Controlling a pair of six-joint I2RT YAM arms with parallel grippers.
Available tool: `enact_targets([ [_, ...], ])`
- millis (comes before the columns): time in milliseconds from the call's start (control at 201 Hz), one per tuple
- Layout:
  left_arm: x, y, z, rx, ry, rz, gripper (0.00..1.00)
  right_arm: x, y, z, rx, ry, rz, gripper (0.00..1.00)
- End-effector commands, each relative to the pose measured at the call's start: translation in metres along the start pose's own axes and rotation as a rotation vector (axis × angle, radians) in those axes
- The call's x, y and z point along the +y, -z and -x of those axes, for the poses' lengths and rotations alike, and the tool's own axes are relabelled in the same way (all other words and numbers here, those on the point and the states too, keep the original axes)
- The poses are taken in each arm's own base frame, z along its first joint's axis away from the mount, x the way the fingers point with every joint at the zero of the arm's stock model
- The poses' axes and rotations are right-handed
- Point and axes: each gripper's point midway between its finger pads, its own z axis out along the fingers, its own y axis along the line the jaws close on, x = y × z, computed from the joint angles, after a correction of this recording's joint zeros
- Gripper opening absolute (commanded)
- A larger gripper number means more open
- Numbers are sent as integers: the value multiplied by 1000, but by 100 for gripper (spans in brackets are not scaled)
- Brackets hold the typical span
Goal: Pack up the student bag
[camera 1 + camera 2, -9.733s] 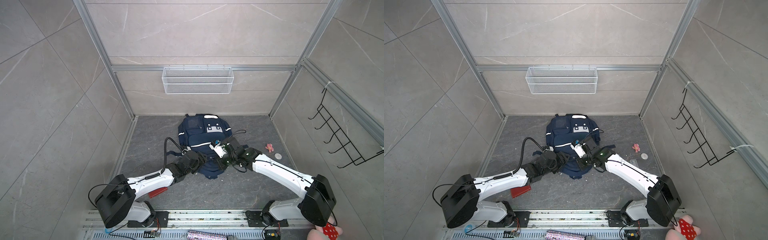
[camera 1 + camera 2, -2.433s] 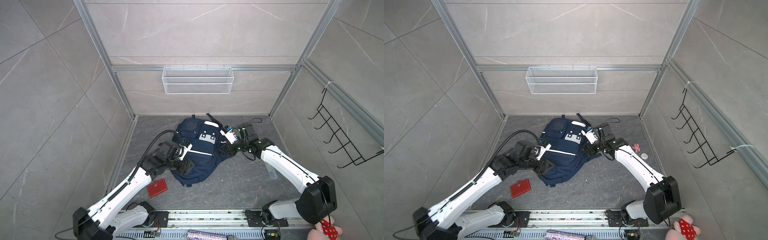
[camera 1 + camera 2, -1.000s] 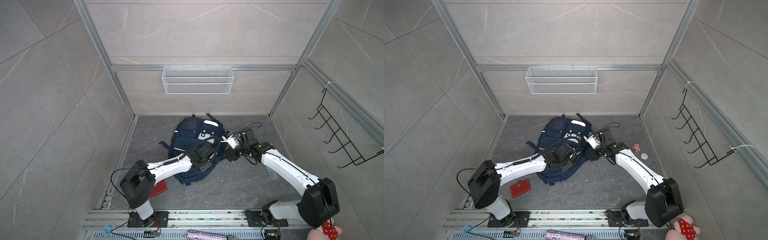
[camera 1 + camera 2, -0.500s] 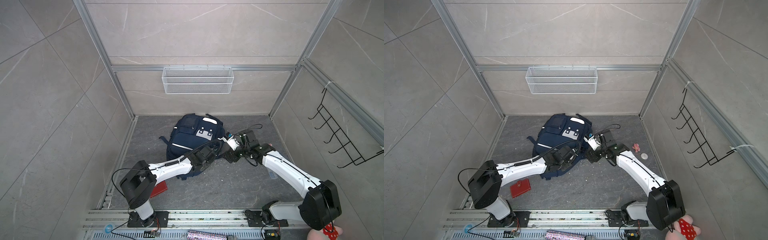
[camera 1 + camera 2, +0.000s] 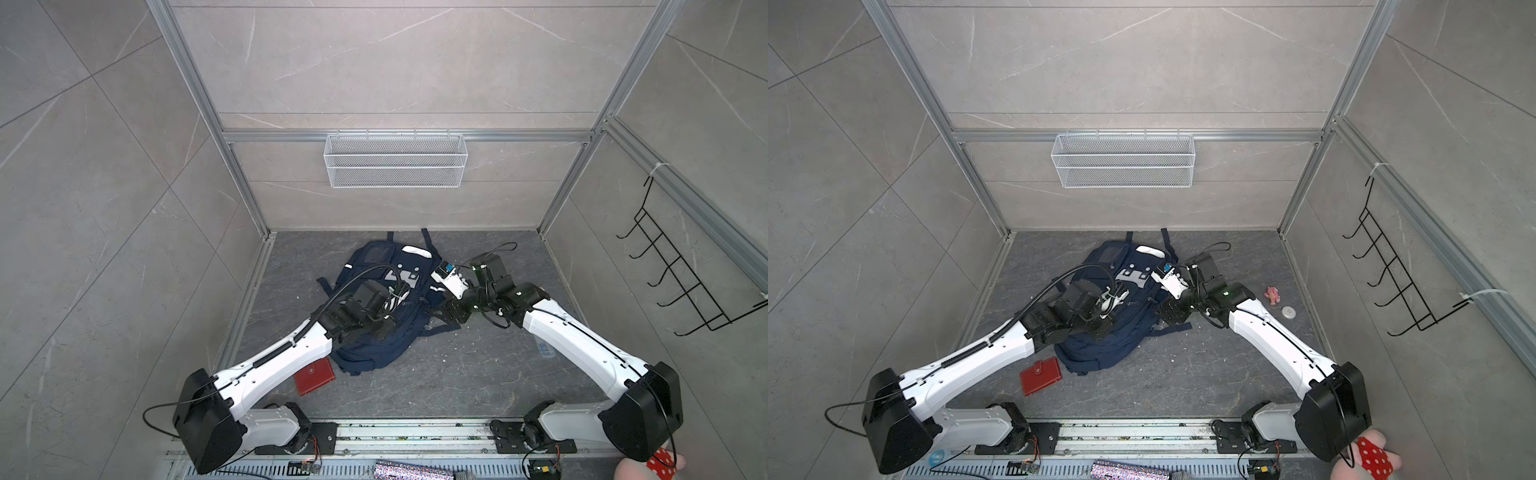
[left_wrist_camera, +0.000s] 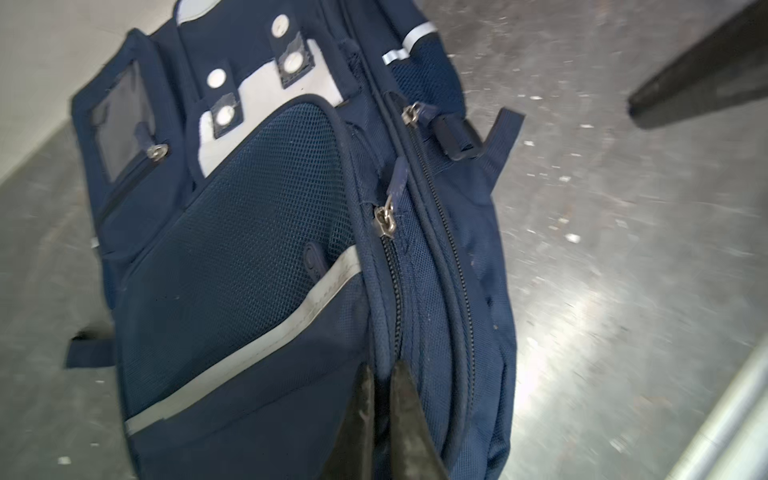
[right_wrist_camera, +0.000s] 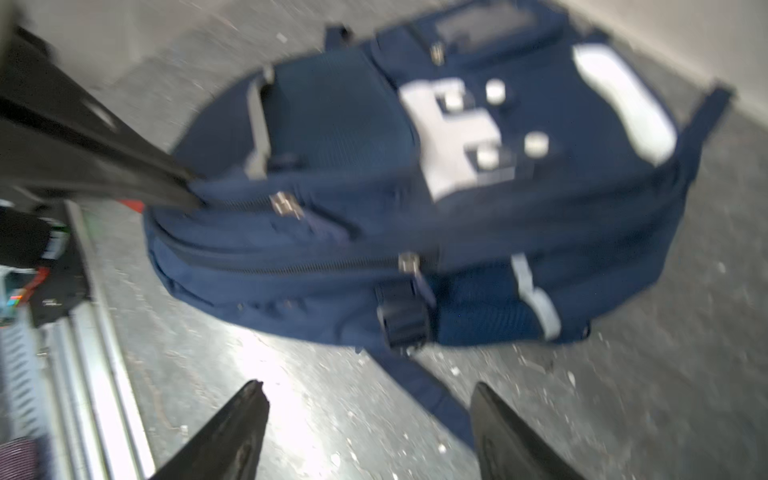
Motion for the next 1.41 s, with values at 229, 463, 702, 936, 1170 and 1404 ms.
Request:
enact_targets([
  [229, -25, 43, 16, -112, 94, -208, 0, 59, -25, 16, 55, 63, 280, 76],
  [463, -27, 46, 14, -123, 112, -220, 0, 60, -48, 4, 121, 60, 325, 70],
  [702, -29, 45, 7, -106, 122, -230, 0, 55, -64, 4, 114, 65, 303, 69],
  [936, -33, 45, 6, -102, 133, -253, 0, 59, -76, 0, 140, 79, 315, 68],
  [1170, -37, 43, 6, -97, 136, -278, 0, 63, -84, 1, 146, 86, 330, 67],
  [1404, -36, 42, 6, -95, 141, -284, 0, 80, -88, -3, 174, 99, 389, 59],
])
